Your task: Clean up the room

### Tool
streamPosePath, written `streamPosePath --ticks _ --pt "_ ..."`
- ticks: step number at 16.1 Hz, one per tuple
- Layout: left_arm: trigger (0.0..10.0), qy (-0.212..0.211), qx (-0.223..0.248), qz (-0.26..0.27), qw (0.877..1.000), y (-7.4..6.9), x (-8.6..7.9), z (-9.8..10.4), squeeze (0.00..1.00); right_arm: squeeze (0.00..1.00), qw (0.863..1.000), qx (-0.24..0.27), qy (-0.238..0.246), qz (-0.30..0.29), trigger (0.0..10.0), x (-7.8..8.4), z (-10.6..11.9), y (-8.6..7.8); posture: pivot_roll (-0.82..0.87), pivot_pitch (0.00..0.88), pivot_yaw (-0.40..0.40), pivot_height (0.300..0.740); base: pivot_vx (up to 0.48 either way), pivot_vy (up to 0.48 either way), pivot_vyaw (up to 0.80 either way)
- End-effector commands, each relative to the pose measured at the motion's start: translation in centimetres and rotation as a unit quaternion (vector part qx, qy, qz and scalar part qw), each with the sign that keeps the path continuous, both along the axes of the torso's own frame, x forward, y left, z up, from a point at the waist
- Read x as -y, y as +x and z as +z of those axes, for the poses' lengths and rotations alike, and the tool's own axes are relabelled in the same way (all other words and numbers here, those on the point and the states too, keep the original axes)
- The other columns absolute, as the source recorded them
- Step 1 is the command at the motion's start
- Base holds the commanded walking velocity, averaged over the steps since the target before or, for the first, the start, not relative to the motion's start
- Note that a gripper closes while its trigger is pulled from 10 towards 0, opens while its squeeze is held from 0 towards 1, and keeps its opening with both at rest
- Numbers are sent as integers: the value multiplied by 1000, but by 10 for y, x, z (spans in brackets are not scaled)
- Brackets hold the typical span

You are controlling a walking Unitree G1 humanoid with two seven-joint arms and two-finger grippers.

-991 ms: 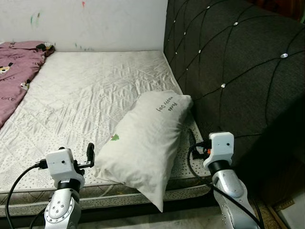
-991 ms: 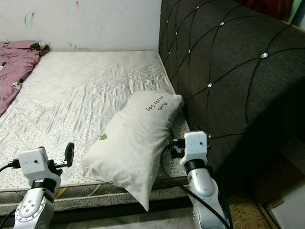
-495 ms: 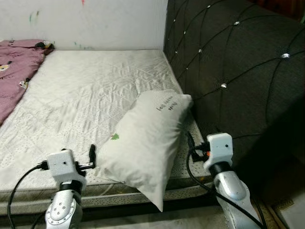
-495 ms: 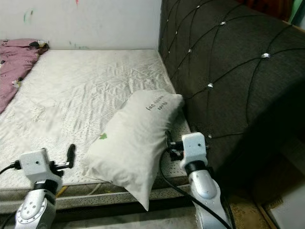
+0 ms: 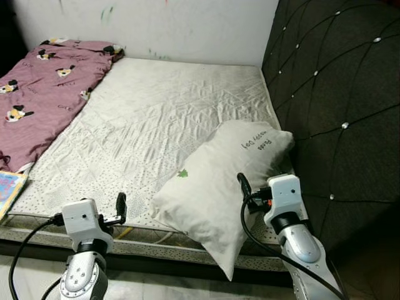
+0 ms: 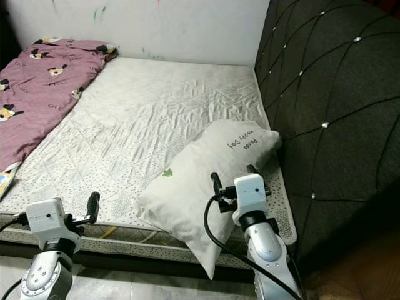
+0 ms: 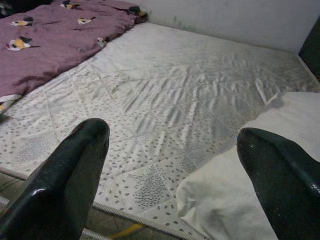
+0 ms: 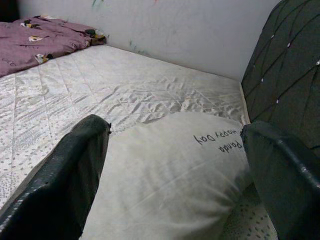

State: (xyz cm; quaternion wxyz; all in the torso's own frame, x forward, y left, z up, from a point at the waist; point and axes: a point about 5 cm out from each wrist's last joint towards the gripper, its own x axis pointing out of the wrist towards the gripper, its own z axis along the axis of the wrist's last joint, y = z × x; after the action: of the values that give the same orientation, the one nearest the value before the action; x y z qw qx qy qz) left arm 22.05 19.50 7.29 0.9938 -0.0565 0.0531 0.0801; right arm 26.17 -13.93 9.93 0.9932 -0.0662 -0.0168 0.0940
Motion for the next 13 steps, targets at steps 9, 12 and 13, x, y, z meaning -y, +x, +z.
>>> streamPosePath --ticks 9,12,13 --pt "10000 -5 3 -8 1000 0 3 6 0 0 1000 1 -1 10 10000 0 4 -4 65 67 -28 740 0 0 0" --pt "10000 -6 2 -7 1000 0 4 6 0 0 1000 -4 -2 14 10000 -1 4 -4 65 67 -28 730 0 0 0" --pt "10000 -7 2 -8 1000 0 3 6 0 0 1000 -5 -1 17 10000 -1 3 -4 65 67 -28 730 0 0 0"
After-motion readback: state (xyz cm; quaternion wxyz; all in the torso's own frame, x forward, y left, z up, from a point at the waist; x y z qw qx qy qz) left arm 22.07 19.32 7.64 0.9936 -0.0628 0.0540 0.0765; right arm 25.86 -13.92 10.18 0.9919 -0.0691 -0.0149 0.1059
